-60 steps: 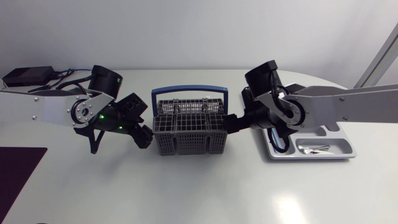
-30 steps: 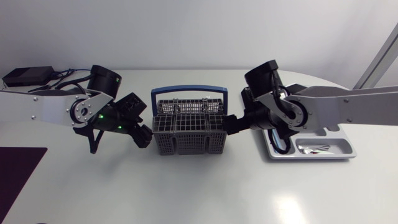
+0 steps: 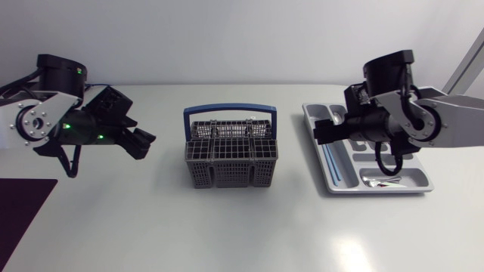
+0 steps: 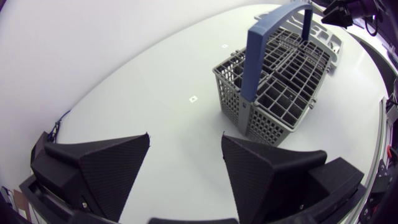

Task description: Unload the cutlery basket into the drawer organizer.

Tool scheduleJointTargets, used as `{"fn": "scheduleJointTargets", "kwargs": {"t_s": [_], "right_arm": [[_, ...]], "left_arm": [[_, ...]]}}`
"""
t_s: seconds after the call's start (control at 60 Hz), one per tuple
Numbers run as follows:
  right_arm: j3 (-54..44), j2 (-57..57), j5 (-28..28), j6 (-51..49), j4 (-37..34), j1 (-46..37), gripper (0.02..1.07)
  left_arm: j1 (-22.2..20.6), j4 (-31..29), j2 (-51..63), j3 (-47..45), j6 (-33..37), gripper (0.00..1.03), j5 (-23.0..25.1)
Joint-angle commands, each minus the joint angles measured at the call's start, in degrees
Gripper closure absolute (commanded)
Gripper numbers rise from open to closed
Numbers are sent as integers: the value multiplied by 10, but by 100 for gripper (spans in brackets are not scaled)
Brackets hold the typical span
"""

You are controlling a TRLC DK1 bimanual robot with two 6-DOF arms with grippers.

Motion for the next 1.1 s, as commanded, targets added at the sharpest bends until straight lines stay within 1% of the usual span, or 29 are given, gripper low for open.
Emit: {"fn": "scheduleJointTargets", "kwargs": {"t_s": [0.0,0.067,0.167,0.317,0.5,0.633,0.833,1.083], "right_arm": [[-27,-25,-9,-20,8,-27,7],[-39,-46,-30,-30,14,-57,7],[-56,-72,-42,-48,22,-91,7],[-83,-127,-68,-67,25,-132,7],[-112,-188,-102,-92,25,-181,7],[-139,-237,-117,-110,27,-203,7],[-184,-309,-134,-124,33,-222,7],[-234,-394,-140,-129,37,-226,7]], "left_arm": [[20,-5,-37,-25,0,5,10],[34,-6,-60,-34,-4,5,11],[51,-7,-96,-50,-5,5,12],[66,-19,-150,-71,-15,5,12],[71,-24,-213,-106,-27,5,12],[81,-30,-260,-116,-48,5,12],[81,-37,-325,-132,-67,5,7],[82,-40,-388,-158,-83,5,6]]}}
